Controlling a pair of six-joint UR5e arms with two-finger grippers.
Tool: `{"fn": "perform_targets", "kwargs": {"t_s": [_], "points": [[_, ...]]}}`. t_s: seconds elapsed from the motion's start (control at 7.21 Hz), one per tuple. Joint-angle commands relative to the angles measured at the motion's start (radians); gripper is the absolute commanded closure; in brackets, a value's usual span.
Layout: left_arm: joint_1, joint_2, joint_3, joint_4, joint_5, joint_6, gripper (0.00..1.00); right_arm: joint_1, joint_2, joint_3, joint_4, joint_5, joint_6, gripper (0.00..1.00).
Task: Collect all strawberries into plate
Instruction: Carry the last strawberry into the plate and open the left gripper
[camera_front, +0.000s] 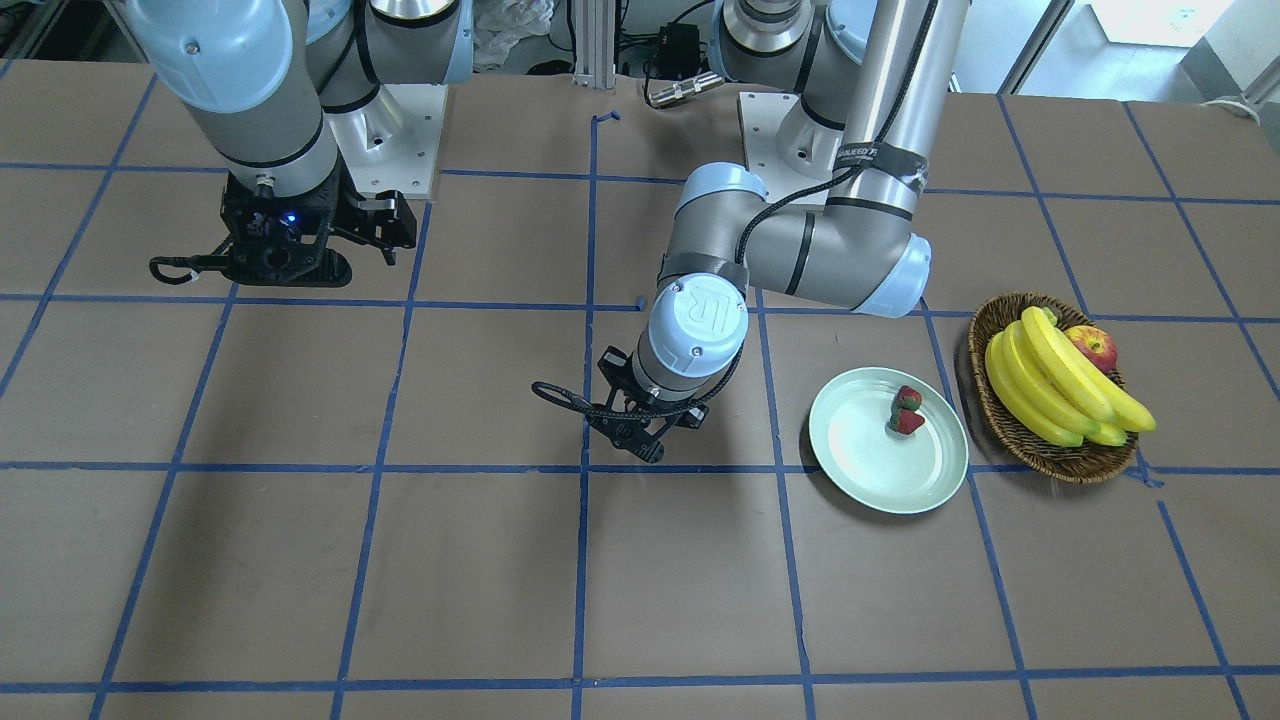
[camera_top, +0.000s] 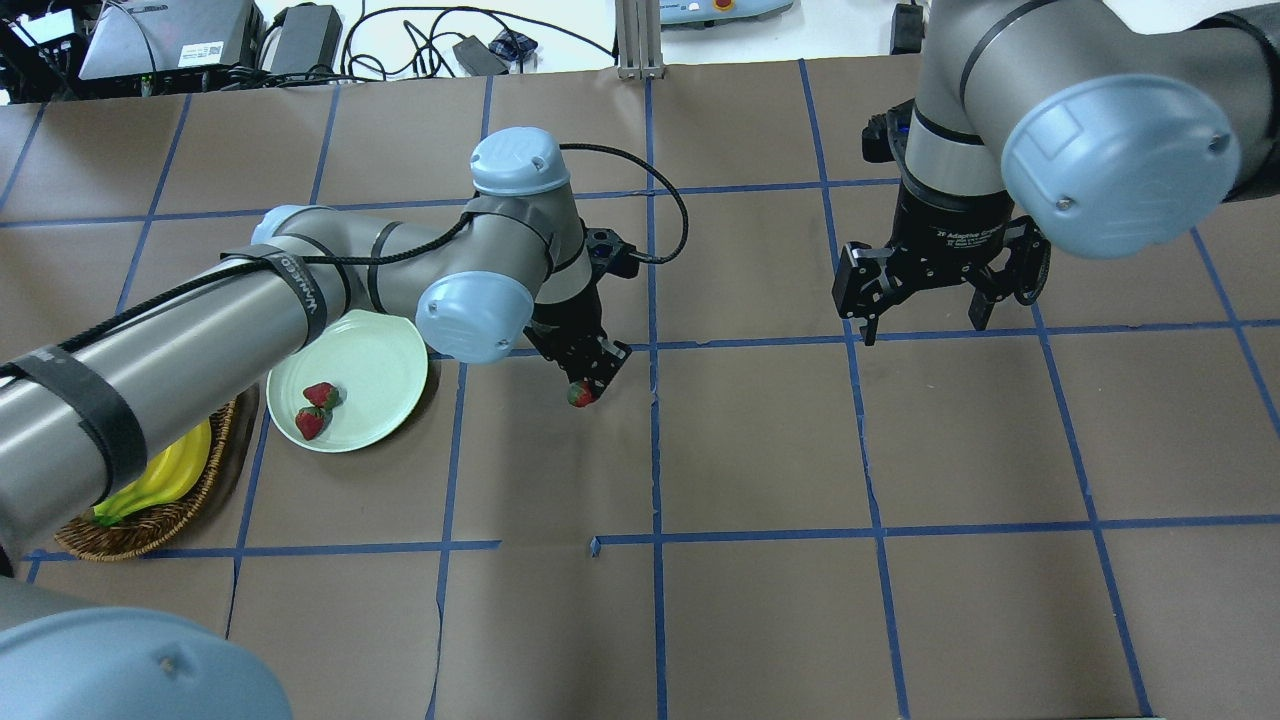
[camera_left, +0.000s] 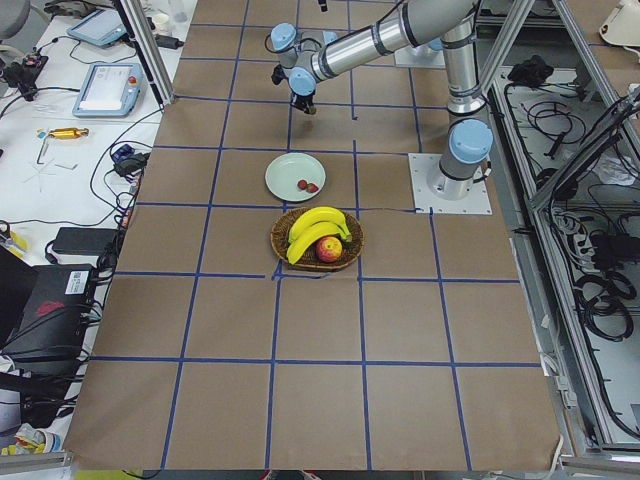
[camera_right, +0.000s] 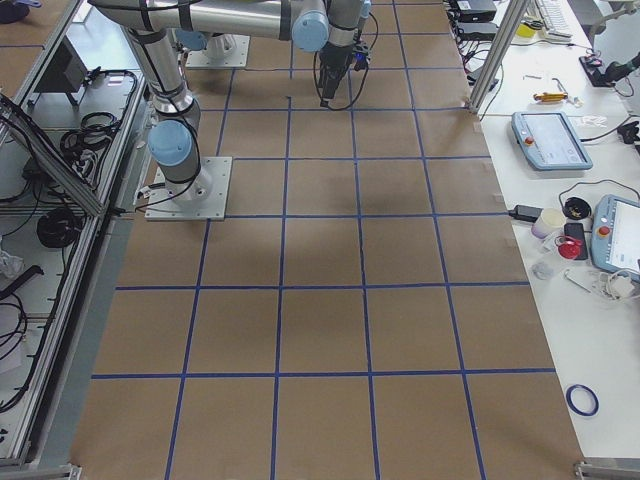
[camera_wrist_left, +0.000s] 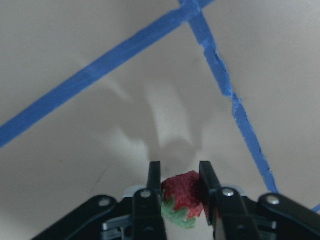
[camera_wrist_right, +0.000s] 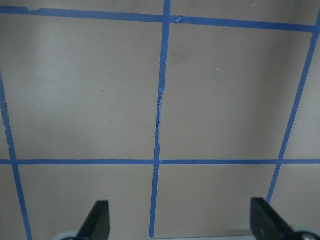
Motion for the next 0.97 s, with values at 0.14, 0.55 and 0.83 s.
{"fn": "perform_targets", "kwargs": {"t_s": [0.14, 0.55, 0.83], "points": [[0.229, 0.059, 0.030, -0.083, 0.147, 0.236, 1.00, 0.000, 0.000, 0.000, 0.000, -0.002, -0.001, 0.00], [0.391, 0.046, 0.013, -0.070, 0.211, 0.393, 1.00, 0.000, 0.000, 0.000, -0.002, -0.010, -0.010, 0.00], [0.397, 0.033, 0.013, -0.067, 0.224, 0.380, 0.19, 0.000, -0.001, -0.002, -0.002, -0.010, -0.005, 0.00]]}}
